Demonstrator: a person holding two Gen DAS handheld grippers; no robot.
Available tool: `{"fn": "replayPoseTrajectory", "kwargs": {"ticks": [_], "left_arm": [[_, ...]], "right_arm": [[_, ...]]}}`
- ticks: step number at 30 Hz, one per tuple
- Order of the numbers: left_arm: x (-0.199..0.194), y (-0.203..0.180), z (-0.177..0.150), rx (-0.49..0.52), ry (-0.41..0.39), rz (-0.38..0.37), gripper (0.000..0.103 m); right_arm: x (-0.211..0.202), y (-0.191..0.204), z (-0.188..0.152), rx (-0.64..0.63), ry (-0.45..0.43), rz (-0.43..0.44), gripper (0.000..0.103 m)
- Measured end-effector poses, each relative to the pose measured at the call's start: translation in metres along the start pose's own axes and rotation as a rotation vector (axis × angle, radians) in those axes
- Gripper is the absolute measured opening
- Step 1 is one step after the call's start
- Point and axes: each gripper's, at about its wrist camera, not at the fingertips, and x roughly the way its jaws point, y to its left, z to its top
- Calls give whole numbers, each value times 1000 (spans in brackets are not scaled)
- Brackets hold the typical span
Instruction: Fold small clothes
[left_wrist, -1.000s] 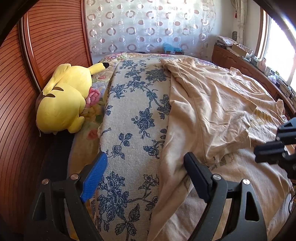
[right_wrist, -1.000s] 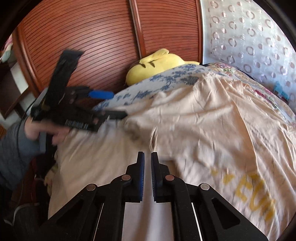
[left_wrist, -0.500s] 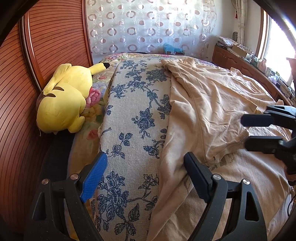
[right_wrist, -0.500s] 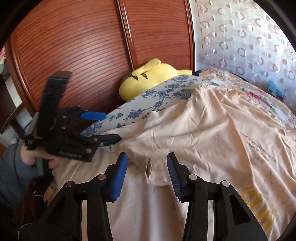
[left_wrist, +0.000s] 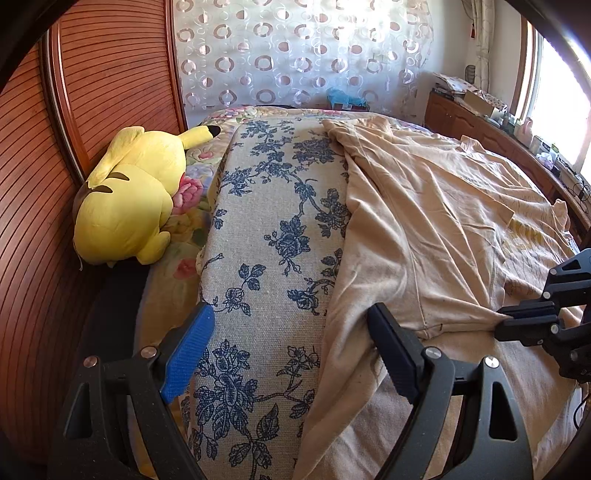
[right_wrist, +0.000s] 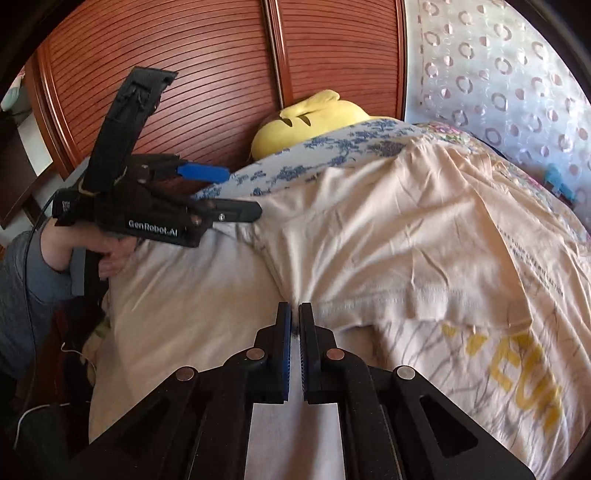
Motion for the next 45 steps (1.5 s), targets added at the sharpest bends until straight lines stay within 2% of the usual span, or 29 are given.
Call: {"fn": "replayPoseTrajectory", "kwargs": {"ticks": [1,2,3,5,8,14,20,26,32,38,42,45], "left_arm": [[0,0,0,0,0,-1,86],[0,0,0,-1,0,-1,86],[0,0,0,0,0,-1,86],[0,0,0,-1,0,-1,86],[0,0,0,-1,-1,-1,86],[-3,0,0,-3,-15,26,86],[-16,-8,4,0,-59,27,86],[-39,-38,20,36,-129,-15,86],[-43,-87,42,83,-172,-107,86],[-25,-148,57,157,-150,-185,86],[-12,-185,56,211,-114,-223,86],[0,-207,53,245,-81,-245,86]], "right_arm": [[-4,0,-2,2,-6,-3,4],[-8,0,-3,11,-10,-7,10],[-10,-1,-4,22,-12,-14,21],[-18,-3,-7,47,-28,-10,32],[-32,-6,-14,69,-52,-27,44],[-71,-23,-42,126,-95,-110,48],[-120,-55,-80,217,-126,-222,60],[-168,-97,-122,352,-149,-344,61],[-216,-135,-163,476,-171,-471,61],[-253,-168,-195,578,-175,-568,61],[-263,-186,-215,639,-152,-599,61],[-262,-198,-218,684,-143,-590,61]]}}
